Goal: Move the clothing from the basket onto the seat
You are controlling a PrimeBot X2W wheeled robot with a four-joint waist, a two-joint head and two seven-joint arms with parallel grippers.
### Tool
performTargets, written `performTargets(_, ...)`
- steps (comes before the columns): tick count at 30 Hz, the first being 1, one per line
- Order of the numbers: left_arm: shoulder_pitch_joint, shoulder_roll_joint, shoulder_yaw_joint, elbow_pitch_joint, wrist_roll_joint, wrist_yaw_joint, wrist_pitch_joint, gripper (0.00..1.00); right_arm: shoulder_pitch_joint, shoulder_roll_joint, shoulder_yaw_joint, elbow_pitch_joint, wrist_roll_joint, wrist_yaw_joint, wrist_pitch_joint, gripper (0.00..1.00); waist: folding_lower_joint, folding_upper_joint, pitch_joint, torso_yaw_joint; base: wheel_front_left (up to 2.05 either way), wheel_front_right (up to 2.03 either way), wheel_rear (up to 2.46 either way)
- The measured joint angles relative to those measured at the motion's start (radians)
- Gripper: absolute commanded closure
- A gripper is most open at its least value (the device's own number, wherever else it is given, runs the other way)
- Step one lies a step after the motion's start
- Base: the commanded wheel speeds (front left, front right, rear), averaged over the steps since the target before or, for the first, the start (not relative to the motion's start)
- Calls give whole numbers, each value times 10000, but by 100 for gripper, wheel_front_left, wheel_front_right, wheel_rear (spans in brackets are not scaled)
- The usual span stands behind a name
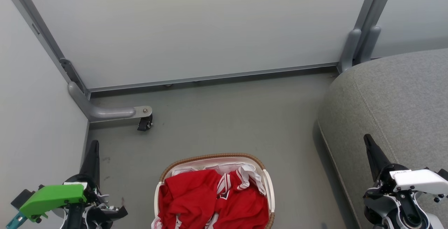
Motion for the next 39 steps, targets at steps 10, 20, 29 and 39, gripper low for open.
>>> performTargets(10,0,0,0,0,0,0,0,100,0,0,0,0,0,0,0,100,0,0,0,0,0,0,0)
performTargets(20,0,0,0,0,0,0,0,100,0,0,0,0,0,0,-2,100,0,0,0,0,0,0,0)
performTargets(29,0,0,0,0,0,0,0,100,0,0,0,0,0,0,0,100,0,0,0,0,0,0,0)
performTargets(39,0,0,0,0,0,0,0,100,0,0,0,0,0,0,0,100,0,0,0,0,0,0,0)
